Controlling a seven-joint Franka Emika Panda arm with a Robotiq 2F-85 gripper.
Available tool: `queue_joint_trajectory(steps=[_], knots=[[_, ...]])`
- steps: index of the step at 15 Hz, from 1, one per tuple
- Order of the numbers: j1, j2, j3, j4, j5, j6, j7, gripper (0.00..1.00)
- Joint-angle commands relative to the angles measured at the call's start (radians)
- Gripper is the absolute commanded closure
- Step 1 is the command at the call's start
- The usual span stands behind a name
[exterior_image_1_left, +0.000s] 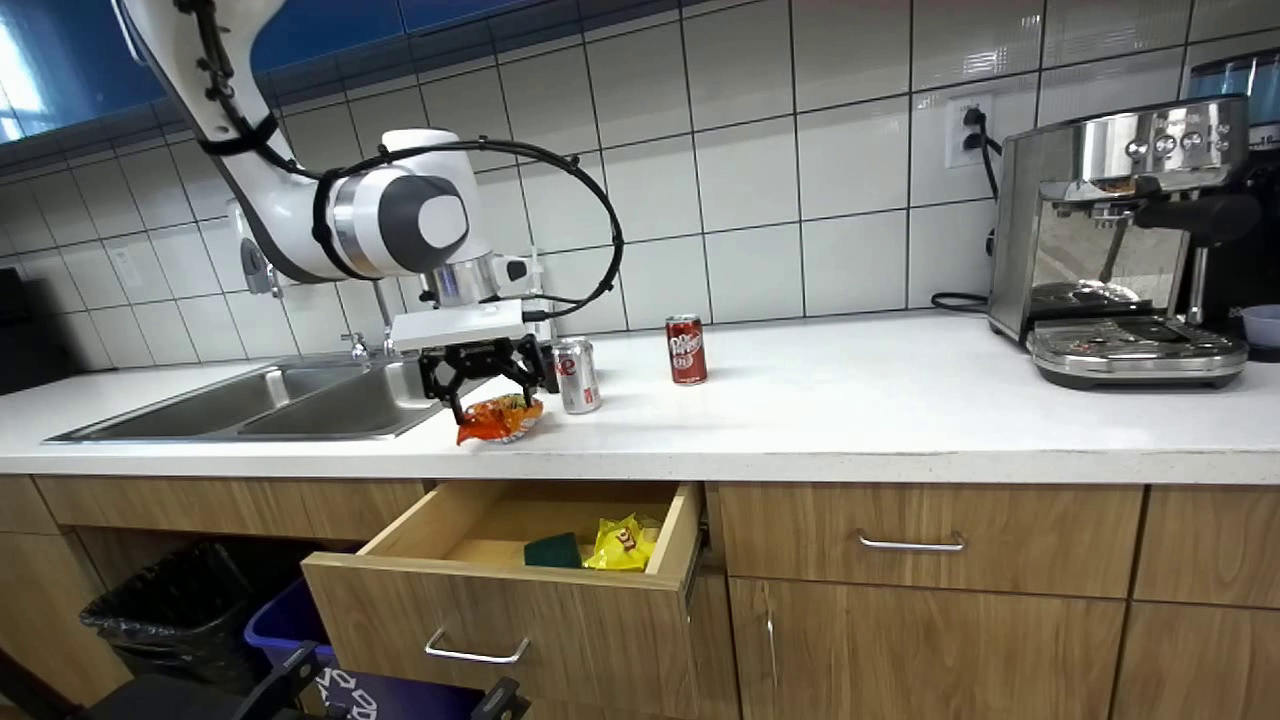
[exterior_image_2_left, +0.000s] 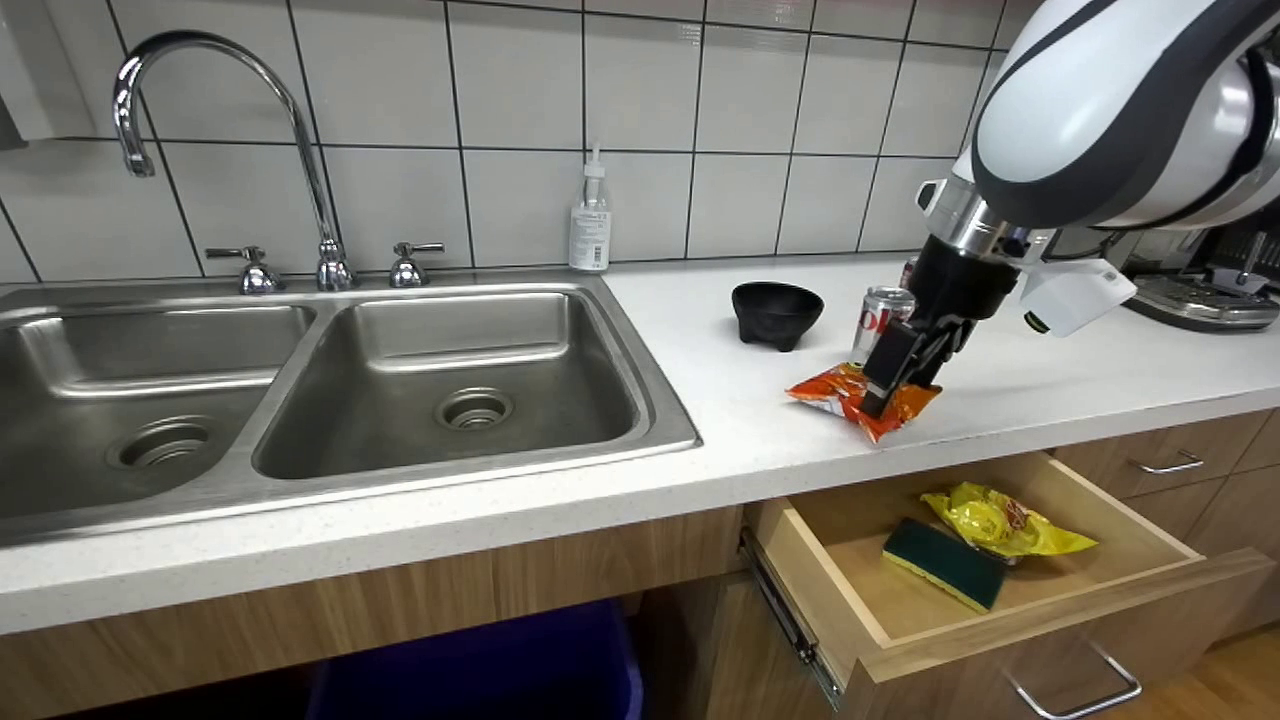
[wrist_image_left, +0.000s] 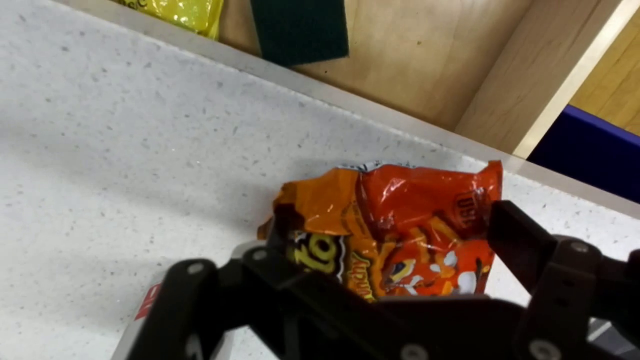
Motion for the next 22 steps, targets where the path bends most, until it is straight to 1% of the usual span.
queue_joint_trajectory(steps=[1, 8, 15, 17, 19, 22], knots=[[-0.013, -0.071, 0.002, -0.053, 0.016, -0.067, -0.050, 0.00], [-0.006, -0.131, -0.012, -0.090, 0.055, -0.131, -0.101, 0.00], [0.000, -0.161, -0.063, -0.104, 0.052, -0.235, -0.150, 0.00], [0.003, -0.167, -0.076, -0.125, 0.050, -0.261, -0.152, 0.00], [0.008, -0.175, -0.084, -0.155, 0.049, -0.262, -0.139, 0.00], [0.019, -0.197, -0.079, -0.209, 0.060, -0.265, -0.123, 0.00]])
